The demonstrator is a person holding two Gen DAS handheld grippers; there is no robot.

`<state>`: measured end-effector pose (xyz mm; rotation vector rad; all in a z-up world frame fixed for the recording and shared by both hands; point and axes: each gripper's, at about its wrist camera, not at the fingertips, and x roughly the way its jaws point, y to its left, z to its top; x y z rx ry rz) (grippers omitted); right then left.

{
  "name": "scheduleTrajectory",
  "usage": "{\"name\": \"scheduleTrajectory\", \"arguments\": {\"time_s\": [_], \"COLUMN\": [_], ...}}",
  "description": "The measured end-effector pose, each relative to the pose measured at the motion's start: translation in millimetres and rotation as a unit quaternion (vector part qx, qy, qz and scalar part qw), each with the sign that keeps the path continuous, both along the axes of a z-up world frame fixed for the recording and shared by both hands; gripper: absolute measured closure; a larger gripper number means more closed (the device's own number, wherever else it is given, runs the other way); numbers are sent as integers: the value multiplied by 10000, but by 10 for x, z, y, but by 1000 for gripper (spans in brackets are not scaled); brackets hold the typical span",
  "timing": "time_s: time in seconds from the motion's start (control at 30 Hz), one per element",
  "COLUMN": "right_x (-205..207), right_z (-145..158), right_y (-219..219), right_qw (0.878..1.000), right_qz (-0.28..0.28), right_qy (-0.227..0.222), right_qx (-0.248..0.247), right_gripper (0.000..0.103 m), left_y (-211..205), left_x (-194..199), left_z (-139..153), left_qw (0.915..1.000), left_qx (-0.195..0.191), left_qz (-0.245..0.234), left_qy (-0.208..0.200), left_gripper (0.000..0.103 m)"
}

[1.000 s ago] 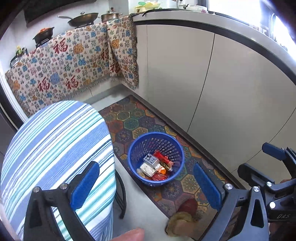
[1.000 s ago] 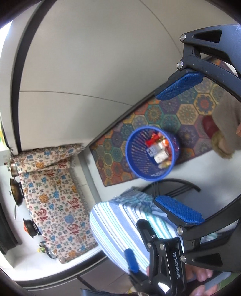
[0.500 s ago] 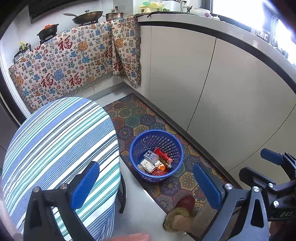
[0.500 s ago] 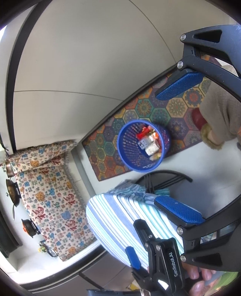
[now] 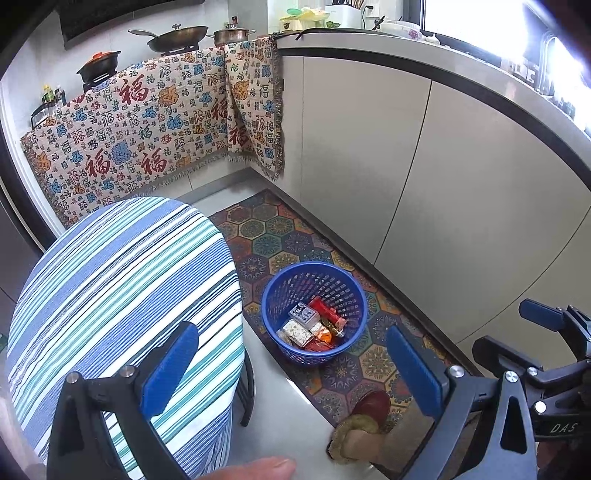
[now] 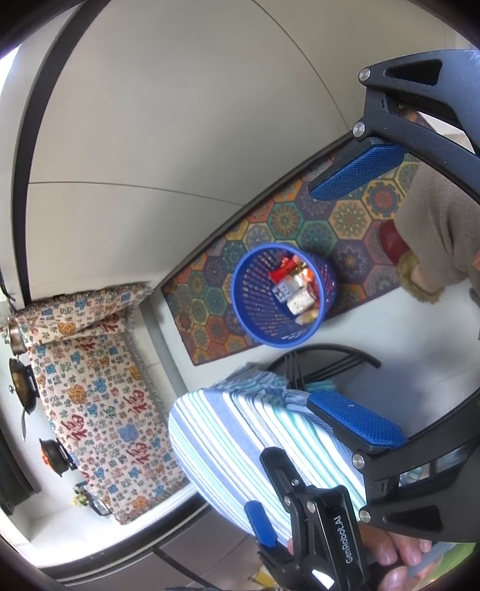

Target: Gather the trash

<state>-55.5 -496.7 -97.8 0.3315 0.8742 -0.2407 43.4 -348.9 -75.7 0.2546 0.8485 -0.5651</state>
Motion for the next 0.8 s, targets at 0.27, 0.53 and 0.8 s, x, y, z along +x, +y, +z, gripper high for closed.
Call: {"name": "scheduleTrajectory", "arguments": {"time_s": [0.27,0.53,0.8], "right_x": [-16,-25,-29], "right_z": [16,26,18], "right_y": [10,5,-1], "right_qw": [10000,10000,10000], "right_qz": [34,24,17], "right_qy": [-10,-12,4], "right_qx": [-4,4,29], "right_gripper": [0,0,0], "left_y": [-5,6,-1], "left_x": [-3,-2,-1], "left_z": [4,-7,-20], "left_qw": [10000,10000,9999], "left_qx": [49,81,116], "left_qz": [31,45,31], "left_qy": [-14,-2,25], "left_gripper": [0,0,0]}}
